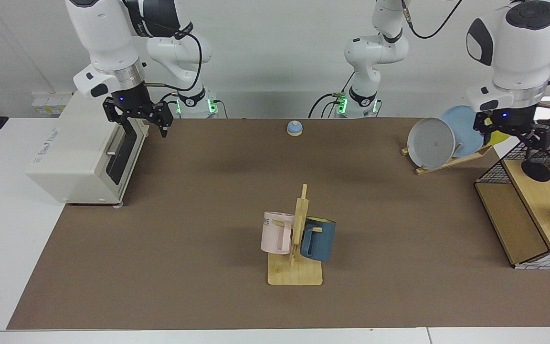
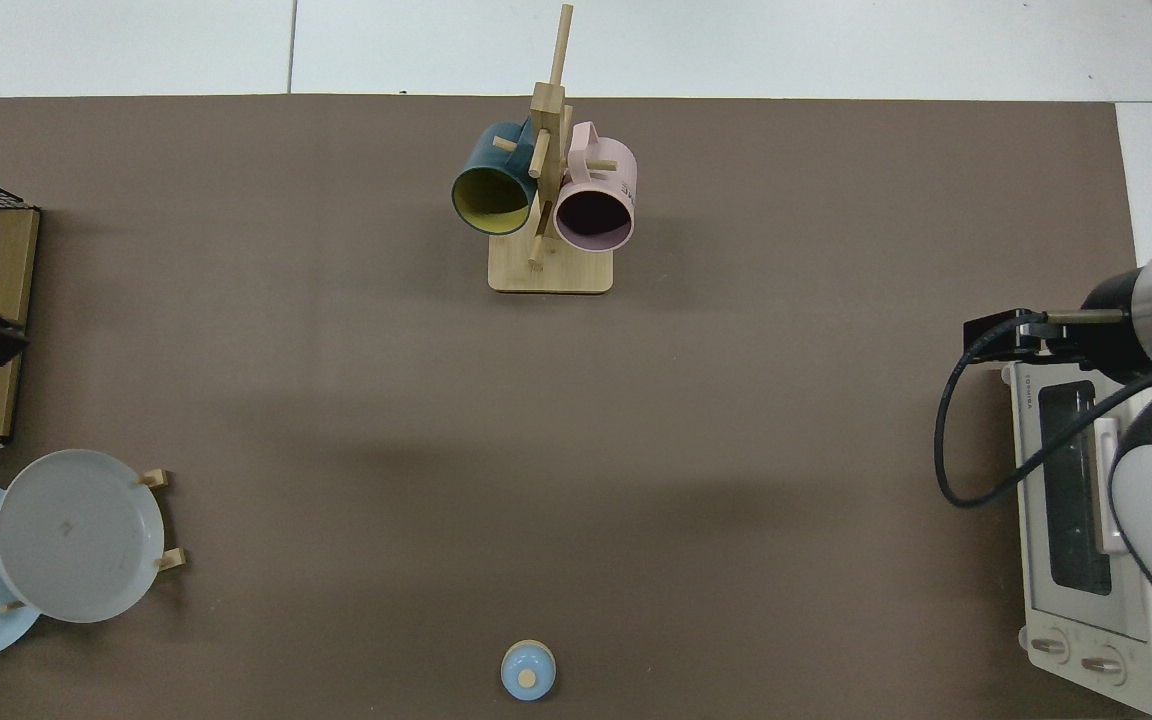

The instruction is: Put markers into pen holder

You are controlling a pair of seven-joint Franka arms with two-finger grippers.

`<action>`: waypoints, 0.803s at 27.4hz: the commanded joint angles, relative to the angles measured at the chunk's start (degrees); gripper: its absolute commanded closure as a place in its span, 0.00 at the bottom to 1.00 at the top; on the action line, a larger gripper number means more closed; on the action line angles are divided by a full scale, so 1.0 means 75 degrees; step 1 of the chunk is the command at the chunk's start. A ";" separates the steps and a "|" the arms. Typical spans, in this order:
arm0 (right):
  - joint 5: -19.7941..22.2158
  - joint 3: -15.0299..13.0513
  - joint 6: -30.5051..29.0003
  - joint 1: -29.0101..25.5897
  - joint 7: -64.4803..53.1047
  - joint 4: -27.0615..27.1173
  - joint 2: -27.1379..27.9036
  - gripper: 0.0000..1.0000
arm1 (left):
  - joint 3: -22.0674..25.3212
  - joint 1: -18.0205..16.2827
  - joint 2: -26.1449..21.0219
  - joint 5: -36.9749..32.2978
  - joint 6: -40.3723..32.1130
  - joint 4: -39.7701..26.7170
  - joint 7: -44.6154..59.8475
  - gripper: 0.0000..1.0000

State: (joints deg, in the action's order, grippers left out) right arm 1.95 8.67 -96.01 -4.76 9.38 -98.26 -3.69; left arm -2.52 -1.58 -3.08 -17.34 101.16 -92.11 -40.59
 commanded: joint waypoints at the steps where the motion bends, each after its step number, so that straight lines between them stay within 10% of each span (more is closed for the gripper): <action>1: 0.0010 0.0004 0.0051 -0.0021 -0.0160 -0.0012 -0.0071 0.00 | -0.0004 0.0269 0.0188 0.0986 -0.0585 0.0000 0.1847 0.00; 12: 0.0010 0.0004 0.0051 -0.0021 -0.0160 -0.0012 -0.0071 0.00 | -0.0894 0.0304 0.0363 0.1947 -0.1147 0.0093 0.5622 0.00; 22: 0.0010 0.0004 0.0051 -0.0021 -0.0160 -0.0012 -0.0059 0.00 | -0.0486 0.0913 0.0809 0.2218 -0.1734 0.0082 0.5835 0.00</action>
State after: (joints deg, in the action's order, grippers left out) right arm 1.95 8.67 -96.01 -4.76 9.38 -98.26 -3.69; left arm -9.26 1.48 1.35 -1.52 89.59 -91.35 2.35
